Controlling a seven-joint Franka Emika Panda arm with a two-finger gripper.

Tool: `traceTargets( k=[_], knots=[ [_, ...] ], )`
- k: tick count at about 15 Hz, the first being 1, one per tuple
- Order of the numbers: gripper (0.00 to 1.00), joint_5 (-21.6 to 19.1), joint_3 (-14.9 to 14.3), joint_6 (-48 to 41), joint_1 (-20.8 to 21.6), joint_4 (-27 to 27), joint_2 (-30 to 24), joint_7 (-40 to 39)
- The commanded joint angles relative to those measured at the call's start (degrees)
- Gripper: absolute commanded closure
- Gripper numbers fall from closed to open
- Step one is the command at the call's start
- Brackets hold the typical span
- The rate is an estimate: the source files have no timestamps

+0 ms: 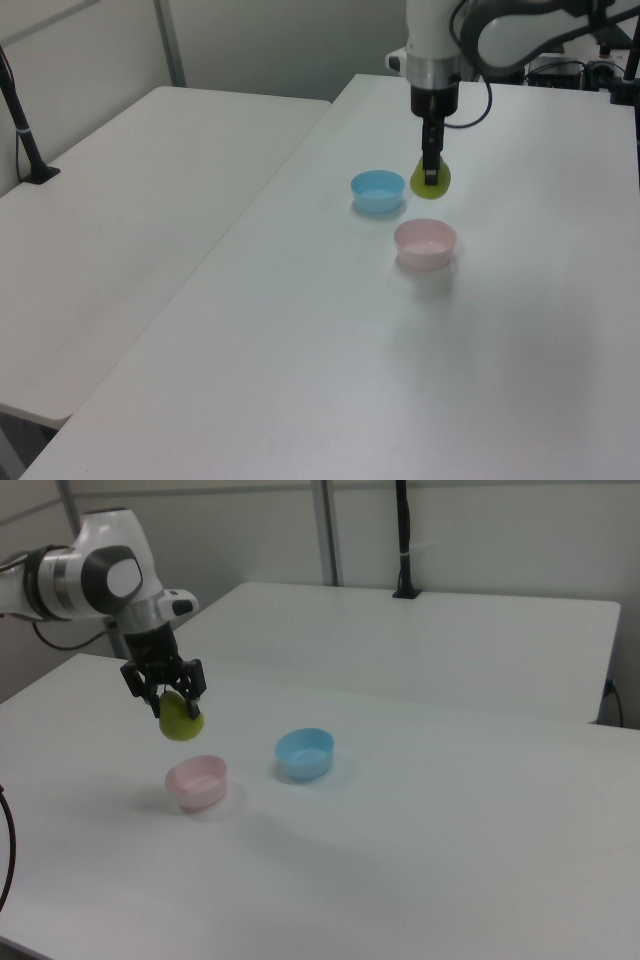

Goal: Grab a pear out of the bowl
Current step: 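Lift the grasped pear up out of the pink bowl, then carry the pear away from the bowls and lower it to the table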

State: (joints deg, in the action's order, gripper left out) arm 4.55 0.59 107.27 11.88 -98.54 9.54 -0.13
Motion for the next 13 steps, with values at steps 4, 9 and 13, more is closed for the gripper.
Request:
traceTargets(
  k=[4,9,13],
  knots=[
    [0.62,-0.2,-2.4,-1.9,-5.3,0.2,-2.2,-0.8],
    [0.61,0.5,-2.4,3.2,-13.9,-1.1,0.4,-6.0],
    [0.61,0.5,-2.5,9.3,-18.5,-1.6,6.7,-8.2]
  ],
)
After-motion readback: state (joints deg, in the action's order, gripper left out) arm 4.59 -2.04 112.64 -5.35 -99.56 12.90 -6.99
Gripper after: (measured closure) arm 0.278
